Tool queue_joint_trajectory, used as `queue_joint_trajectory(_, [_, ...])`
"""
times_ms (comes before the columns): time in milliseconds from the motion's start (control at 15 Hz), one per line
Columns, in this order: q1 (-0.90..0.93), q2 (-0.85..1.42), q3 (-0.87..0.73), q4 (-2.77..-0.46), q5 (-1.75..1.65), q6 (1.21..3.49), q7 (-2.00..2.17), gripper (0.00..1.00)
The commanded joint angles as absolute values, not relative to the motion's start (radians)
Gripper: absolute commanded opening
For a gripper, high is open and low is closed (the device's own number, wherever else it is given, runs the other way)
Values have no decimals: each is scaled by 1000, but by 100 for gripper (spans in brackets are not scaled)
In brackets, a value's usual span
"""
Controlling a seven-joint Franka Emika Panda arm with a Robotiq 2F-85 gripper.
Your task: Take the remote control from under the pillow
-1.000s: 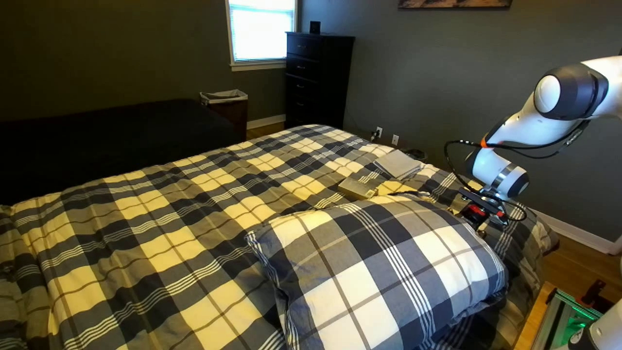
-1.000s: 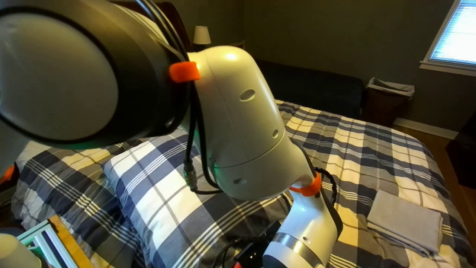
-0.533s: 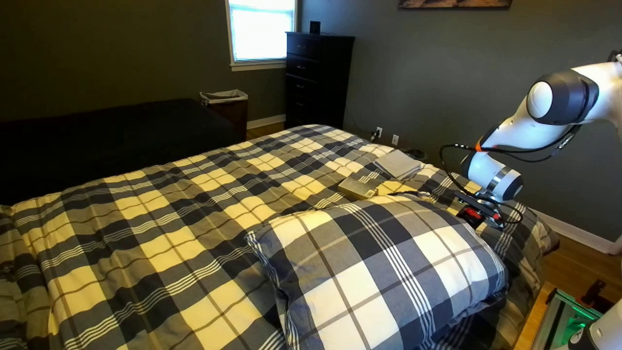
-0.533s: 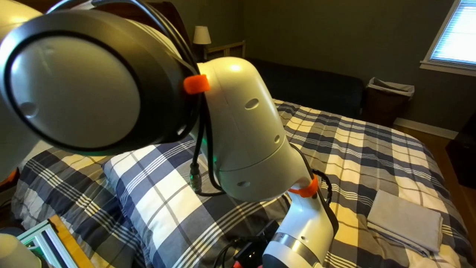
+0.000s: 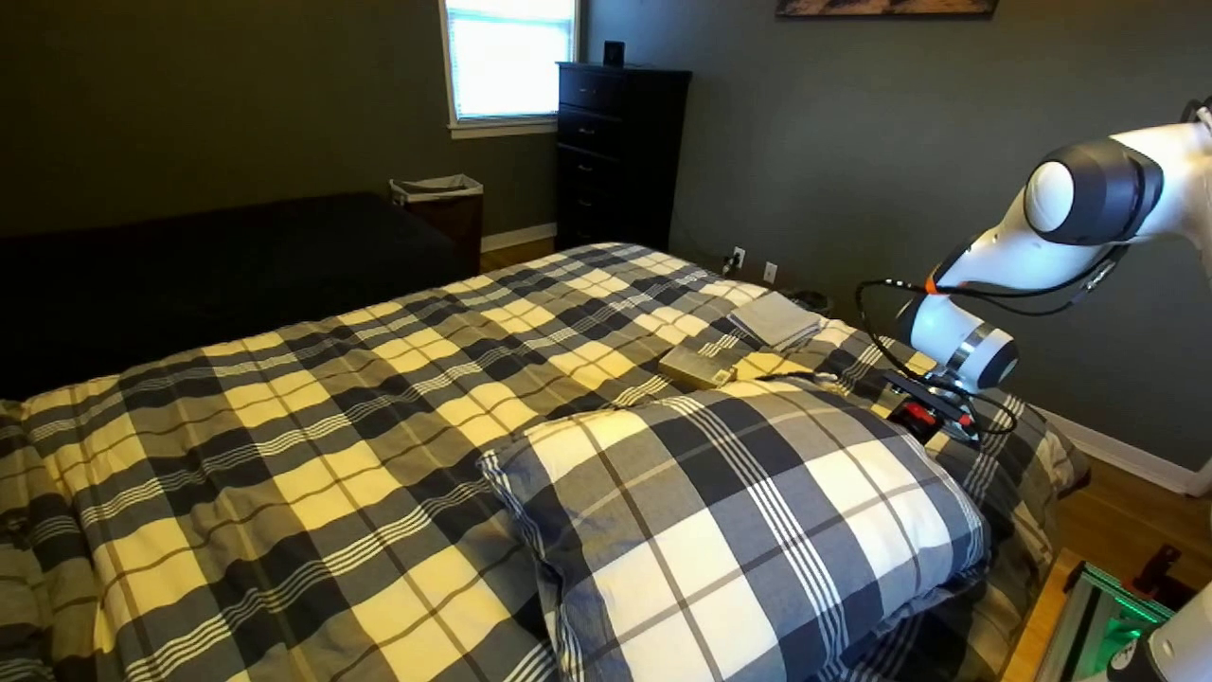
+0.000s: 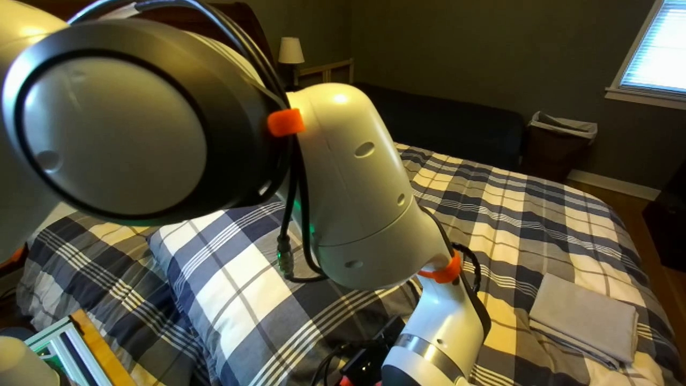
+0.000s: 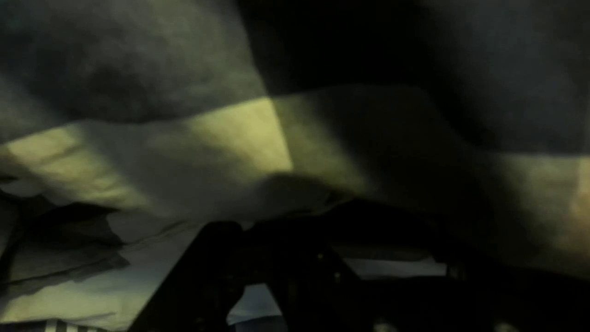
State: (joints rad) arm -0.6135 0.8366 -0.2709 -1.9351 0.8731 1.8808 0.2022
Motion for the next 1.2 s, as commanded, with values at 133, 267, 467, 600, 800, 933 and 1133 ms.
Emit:
queue_joint_trajectory(133, [-614, 835, -304, -1901, 900, 1886, 180, 32])
queue_joint_trajectory(267, [-620, 828, -314, -1893, 902, 1886, 187, 32])
queue_joint_trajectory(467, [-630, 827, -326, -1879, 919, 1892, 196, 32])
queue_joint_trajectory(600, [-635, 828, -338, -1864, 928, 1899, 202, 32])
queue_joint_trajectory(800, [-648, 827, -352, -1842, 939, 1910, 211, 32])
queue_joint_trajectory(933, [-660, 826, -358, -1828, 953, 1913, 224, 32])
queue_joint_trajectory(1133, [-683, 829, -365, -1809, 981, 1911, 264, 32])
